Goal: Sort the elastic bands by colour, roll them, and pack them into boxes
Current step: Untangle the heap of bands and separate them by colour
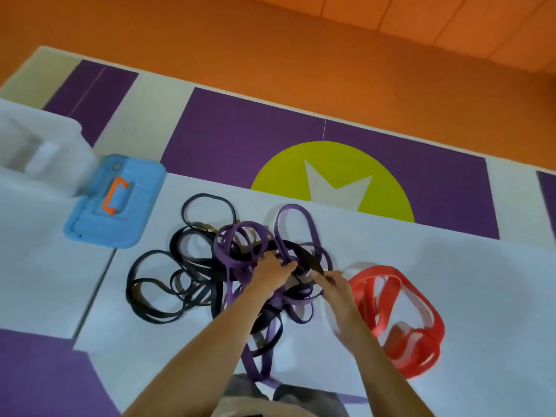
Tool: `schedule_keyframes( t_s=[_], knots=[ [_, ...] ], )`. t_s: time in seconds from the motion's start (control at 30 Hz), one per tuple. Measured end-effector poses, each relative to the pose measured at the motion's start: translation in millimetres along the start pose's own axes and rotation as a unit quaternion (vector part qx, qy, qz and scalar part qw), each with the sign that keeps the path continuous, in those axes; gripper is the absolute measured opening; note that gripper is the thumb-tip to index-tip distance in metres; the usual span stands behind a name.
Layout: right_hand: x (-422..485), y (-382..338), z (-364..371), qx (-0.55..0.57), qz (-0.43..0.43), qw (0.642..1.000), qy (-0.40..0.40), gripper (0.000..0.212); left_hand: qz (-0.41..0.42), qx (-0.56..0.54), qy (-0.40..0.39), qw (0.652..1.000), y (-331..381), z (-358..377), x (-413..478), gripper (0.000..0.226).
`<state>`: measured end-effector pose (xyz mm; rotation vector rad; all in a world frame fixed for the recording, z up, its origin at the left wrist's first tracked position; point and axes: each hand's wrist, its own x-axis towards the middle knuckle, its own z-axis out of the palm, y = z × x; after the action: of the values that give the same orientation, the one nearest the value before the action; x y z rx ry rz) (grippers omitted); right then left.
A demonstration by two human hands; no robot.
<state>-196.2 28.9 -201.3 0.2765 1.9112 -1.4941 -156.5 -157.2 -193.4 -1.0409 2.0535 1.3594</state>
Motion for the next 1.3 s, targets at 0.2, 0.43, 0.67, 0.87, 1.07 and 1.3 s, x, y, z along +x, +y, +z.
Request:
schedule_keyframes(
  t_s=[0.2,0.43,0.67,0.87,1.07,1.3],
  knots=[
    [15.9,4.1,-13.3,0.006,0.001,1.000,-0.025,0.038,-0.078,0.125,0.103,0.984,4.3,26.4,18.3,0.058],
    [42.9,19.0,-36.8,-0.007,0.036,0.999,0.033,0.021,-0.057,-0.152,0.180,0.970,-14.9,20.8,10.4,0.005],
    [49.3,21.0,-31.2,-0.060,0.012,0.996,0.059,0.020,-0.024,-0.377,0.166,0.911,-11.3,-8.4,-29.1,0.016],
    [43.9,23.5,-37.0,-0.020,0.030,0.991,0.132,0.017,-0.005,-0.537,0.195,0.821,1.1,-57.0,-41.9,0.046],
    [16.0,14.4,-31.8,-0.114,-0.032,0.983,0.140,0.023,-0.057,-0.571,0.179,0.799,-7.1,-106.1,-25.9,0.031],
    [-18.2,0.3,-23.0,-0.163,-0.064,0.972,0.158,0.030,0.115,-0.047,0.394,0.911,-26.9,-62.5,-32.1,0.059]
  ],
)
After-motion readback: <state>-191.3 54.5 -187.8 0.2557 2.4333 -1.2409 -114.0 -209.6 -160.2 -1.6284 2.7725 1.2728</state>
